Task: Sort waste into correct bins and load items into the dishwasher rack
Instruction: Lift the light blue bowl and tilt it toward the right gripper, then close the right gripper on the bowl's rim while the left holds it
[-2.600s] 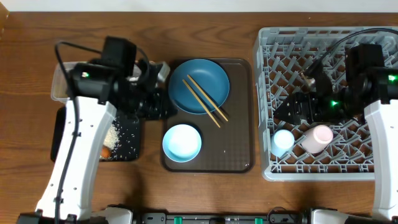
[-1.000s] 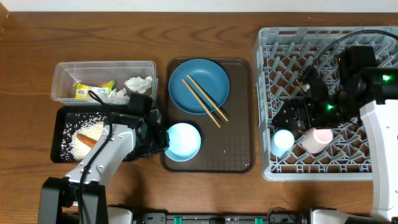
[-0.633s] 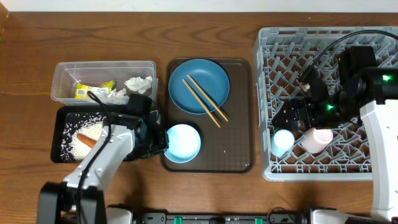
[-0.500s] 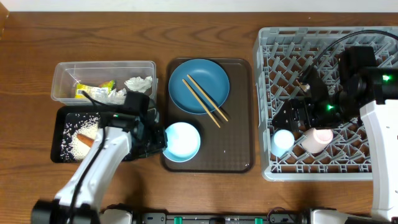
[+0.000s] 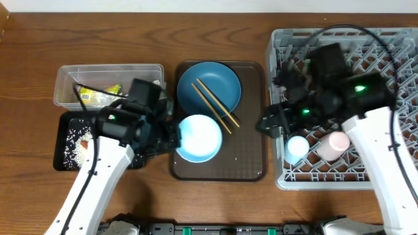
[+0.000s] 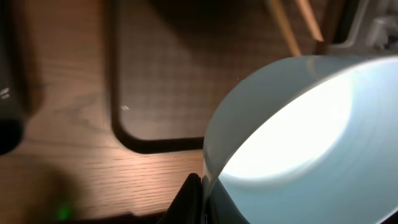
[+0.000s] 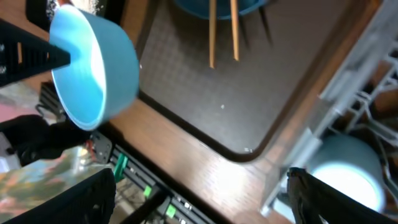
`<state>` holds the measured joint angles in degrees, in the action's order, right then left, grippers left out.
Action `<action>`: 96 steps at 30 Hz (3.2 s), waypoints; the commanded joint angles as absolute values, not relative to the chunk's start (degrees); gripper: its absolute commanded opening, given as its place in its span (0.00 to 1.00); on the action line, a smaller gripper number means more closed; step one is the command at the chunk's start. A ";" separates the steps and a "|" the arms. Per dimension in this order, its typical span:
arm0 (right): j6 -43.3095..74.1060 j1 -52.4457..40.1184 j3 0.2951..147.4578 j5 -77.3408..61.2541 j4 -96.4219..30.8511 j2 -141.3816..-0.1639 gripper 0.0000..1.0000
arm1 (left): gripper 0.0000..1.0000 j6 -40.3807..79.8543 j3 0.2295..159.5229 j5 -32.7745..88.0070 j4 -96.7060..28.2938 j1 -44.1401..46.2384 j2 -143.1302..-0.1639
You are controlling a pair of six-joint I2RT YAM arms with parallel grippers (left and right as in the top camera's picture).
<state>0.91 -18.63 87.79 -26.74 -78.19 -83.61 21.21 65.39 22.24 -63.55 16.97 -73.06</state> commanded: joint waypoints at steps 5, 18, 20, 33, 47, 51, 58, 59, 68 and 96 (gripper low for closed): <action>7.03 -29.10 88.27 -23.83 -73.60 -83.22 0.95 | 0.06 23.68 67.75 27.07 -58.92 23.73 -72.79; 9.41 -32.23 88.27 -24.43 -73.43 -83.26 0.98 | 0.06 21.71 67.75 44.45 -50.89 23.49 -72.82; 9.43 -32.23 88.27 -24.45 -73.17 -83.26 0.97 | 0.06 21.71 67.75 43.94 -50.89 23.49 -72.82; 8.67 -26.33 88.29 -42.41 -76.53 -83.22 0.93 | 0.06 20.95 67.75 43.09 -49.89 23.42 -72.84; -0.78 -15.29 88.29 -49.15 -81.82 -83.22 0.87 | 0.06 19.84 67.75 53.45 -37.58 23.44 -72.84; -0.78 -15.29 88.29 -51.81 -79.64 -83.22 0.86 | 0.06 19.77 67.75 53.36 -39.27 23.44 -72.86; -3.11 -15.29 88.29 -59.44 -78.83 -83.22 0.75 | 0.06 19.77 67.75 52.23 -39.83 23.44 -72.86; -3.11 -15.29 88.29 -59.20 -78.87 -83.22 0.70 | 0.06 19.77 67.75 51.29 -40.01 23.44 -72.86; -3.07 -15.29 88.29 -56.77 -79.50 -83.20 0.55 | 0.07 19.77 67.75 48.38 -40.36 23.44 -72.86; -3.07 -14.96 88.29 -44.53 -78.39 -83.20 0.53 | 0.32 19.79 67.75 48.40 -37.63 20.80 -72.86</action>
<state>-2.00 -15.22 87.79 -46.17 -78.54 -83.64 20.71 66.41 48.88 -37.85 22.15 -73.06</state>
